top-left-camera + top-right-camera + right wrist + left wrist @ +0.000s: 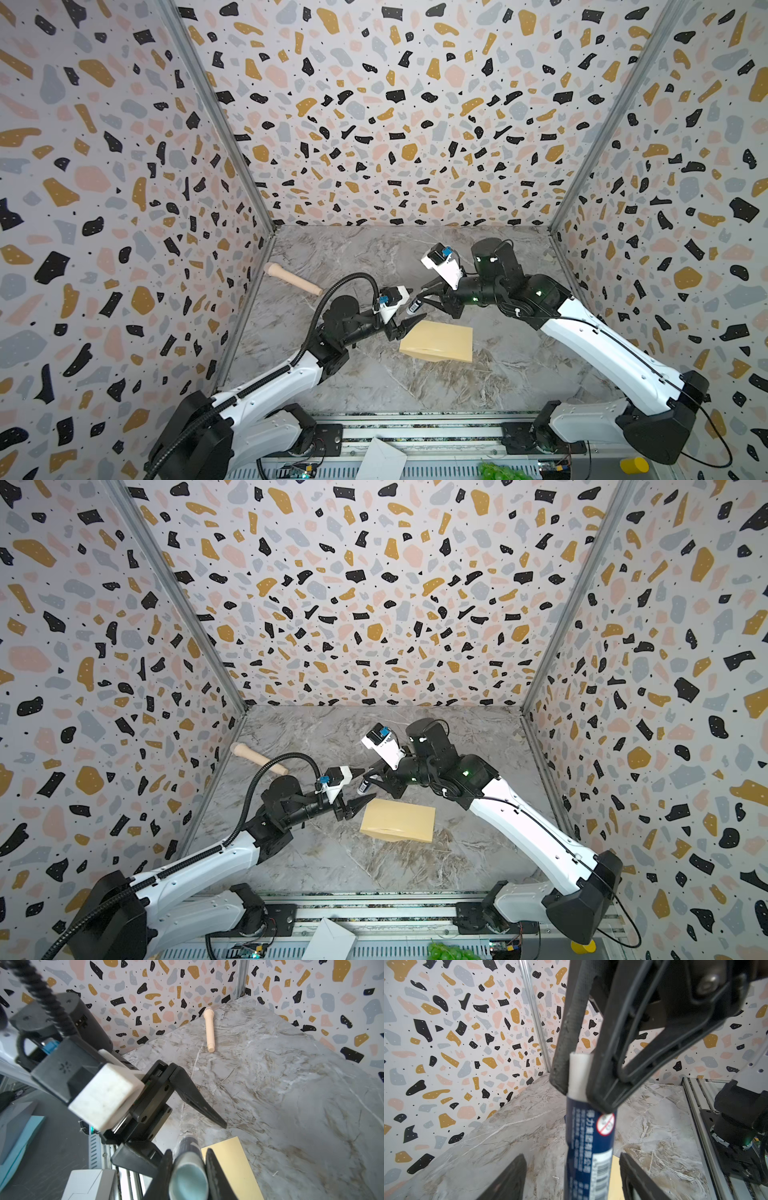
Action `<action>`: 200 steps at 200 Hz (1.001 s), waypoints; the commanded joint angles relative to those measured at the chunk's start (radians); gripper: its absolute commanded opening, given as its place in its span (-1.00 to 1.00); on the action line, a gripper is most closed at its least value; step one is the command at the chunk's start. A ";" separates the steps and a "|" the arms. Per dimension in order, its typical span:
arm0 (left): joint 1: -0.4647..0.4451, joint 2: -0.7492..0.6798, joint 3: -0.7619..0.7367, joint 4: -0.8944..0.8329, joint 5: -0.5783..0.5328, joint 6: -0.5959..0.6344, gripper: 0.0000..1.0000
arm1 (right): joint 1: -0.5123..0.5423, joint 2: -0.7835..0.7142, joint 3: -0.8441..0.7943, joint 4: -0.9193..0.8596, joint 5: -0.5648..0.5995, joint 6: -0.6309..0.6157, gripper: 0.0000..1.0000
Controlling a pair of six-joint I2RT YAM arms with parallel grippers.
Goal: Place the letter into the envelope and seal it
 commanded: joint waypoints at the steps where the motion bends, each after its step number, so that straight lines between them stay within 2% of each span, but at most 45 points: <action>1: -0.002 -0.017 0.041 -0.040 0.046 0.008 0.40 | 0.004 0.035 0.060 -0.151 0.022 -0.141 -1.00; 23: -0.002 -0.008 0.055 -0.072 0.073 0.019 0.36 | 0.004 0.052 0.069 -0.166 -0.011 -0.169 -1.00; 129: -0.002 0.066 0.113 -0.134 0.151 0.024 -0.14 | 0.006 0.085 0.094 -0.185 -0.046 -0.186 -1.00; 170: -0.002 0.082 0.124 -0.139 0.162 0.017 -0.18 | 0.009 0.092 0.096 -0.181 -0.049 -0.186 -1.00; 200: -0.002 0.091 0.132 -0.137 0.162 0.010 -0.40 | 0.010 0.094 0.095 -0.177 -0.051 -0.189 -1.00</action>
